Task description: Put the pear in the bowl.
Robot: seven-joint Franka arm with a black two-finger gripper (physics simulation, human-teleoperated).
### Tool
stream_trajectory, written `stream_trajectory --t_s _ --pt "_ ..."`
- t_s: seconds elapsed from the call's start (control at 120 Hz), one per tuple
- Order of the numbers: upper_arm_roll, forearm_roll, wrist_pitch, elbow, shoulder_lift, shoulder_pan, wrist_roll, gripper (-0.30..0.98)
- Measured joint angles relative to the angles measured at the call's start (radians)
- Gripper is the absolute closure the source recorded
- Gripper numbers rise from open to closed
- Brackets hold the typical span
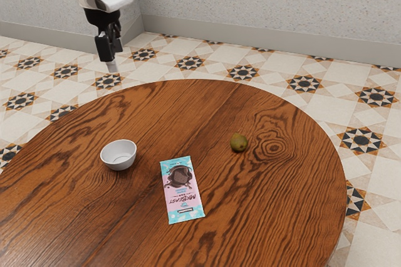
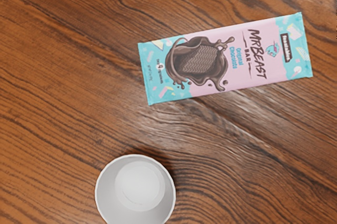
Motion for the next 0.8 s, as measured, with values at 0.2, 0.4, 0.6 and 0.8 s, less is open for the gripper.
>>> stream_trajectory --t_s 0.2,0.4,0.6,0.8 --pt "0.002 -0.014 0.000 0.000 0.000 0.001 0.009 0.00" --pt "0.000 -0.013 0.000 0.006 0.018 0.003 0.026 0.00" --pt "-0.019 -0.063 0.002 0.210 0.217 0.007 0.285 0.00" --pt "-0.027 -0.141 0.011 0.361 0.460 0.010 0.581 0.00"
